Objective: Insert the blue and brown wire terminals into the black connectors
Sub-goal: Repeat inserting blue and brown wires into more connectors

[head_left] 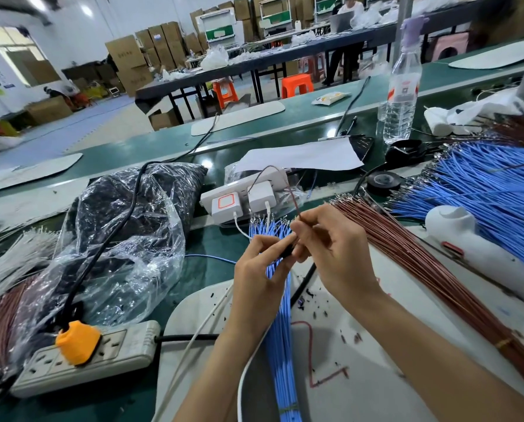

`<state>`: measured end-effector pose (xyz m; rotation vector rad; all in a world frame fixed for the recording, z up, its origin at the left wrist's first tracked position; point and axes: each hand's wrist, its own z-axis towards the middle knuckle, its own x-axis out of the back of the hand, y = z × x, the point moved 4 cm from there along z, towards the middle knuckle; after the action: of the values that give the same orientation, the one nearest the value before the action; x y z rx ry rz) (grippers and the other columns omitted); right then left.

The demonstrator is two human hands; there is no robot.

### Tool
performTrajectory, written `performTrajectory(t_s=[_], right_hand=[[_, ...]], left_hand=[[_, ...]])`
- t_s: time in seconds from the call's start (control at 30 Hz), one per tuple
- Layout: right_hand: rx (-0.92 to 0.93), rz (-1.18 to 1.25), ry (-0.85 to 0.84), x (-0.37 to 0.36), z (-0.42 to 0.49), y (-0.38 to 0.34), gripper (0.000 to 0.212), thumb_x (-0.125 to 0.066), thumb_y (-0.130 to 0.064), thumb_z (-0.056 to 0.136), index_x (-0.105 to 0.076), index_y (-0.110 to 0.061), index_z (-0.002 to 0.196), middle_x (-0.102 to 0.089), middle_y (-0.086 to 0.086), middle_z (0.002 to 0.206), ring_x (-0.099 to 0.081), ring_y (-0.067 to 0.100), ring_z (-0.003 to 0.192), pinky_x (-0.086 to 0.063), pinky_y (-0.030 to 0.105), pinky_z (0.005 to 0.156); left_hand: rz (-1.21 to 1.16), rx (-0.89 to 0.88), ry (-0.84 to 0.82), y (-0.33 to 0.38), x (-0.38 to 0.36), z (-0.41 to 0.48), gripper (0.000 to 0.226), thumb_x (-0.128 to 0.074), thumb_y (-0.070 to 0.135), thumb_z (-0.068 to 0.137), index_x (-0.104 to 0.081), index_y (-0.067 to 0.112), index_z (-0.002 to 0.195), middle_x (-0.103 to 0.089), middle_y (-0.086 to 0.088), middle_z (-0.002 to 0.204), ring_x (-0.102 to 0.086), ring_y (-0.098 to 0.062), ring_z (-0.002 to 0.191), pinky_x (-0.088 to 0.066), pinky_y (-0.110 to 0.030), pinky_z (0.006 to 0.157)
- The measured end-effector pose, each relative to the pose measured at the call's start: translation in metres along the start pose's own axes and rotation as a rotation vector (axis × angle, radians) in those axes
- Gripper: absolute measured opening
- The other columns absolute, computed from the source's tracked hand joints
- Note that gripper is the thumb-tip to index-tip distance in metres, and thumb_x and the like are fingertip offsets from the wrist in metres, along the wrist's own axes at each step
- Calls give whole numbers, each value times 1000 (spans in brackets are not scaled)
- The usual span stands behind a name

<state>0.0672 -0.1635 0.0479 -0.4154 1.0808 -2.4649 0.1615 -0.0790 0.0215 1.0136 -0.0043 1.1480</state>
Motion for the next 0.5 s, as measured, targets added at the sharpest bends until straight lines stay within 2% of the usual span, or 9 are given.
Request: performTrajectory(t_s=[0.13, 0.23, 0.4, 0.5], right_hand=[[-23, -55, -3, 3, 1, 6, 13, -63, -11, 90, -61, -4, 80, -56, -1, 65, -58, 12, 49, -49, 25, 48], [-195, 133, 28, 4, 1, 14, 13, -63, -13, 91, -61, -8, 79, -59, 8, 58, -60, 13, 49, -50, 21, 49], [-310, 295, 5, 3, 2, 19, 8, -65, -9, 88, -62, -10, 81, -64, 6, 64, -67, 21, 58, -59, 34, 58], [-343, 304, 2, 3, 3, 22, 14, -66, -10, 88, -58, -9, 76, -63, 6, 55, -64, 19, 51, -54, 26, 51]], left_hand=[[-9, -7, -3, 0, 0, -1, 38, -69, 1, 82, -66, 17, 117, -64, 0, 92, -61, -10, 84, -47, -16, 78], [-32, -15, -29, 1, 0, -2, 30, -67, 4, 85, -70, 17, 111, -65, 1, 93, -61, -4, 84, -45, -12, 78], [-38, -5, 26, 1, 4, 0, 24, -68, 0, 84, -71, 12, 105, -64, -2, 92, -59, -5, 81, -44, -13, 76], [-56, 19, 70, 2, 6, 0, 25, -69, -2, 83, -71, 11, 105, -63, 2, 92, -59, -3, 80, -45, -14, 76]])
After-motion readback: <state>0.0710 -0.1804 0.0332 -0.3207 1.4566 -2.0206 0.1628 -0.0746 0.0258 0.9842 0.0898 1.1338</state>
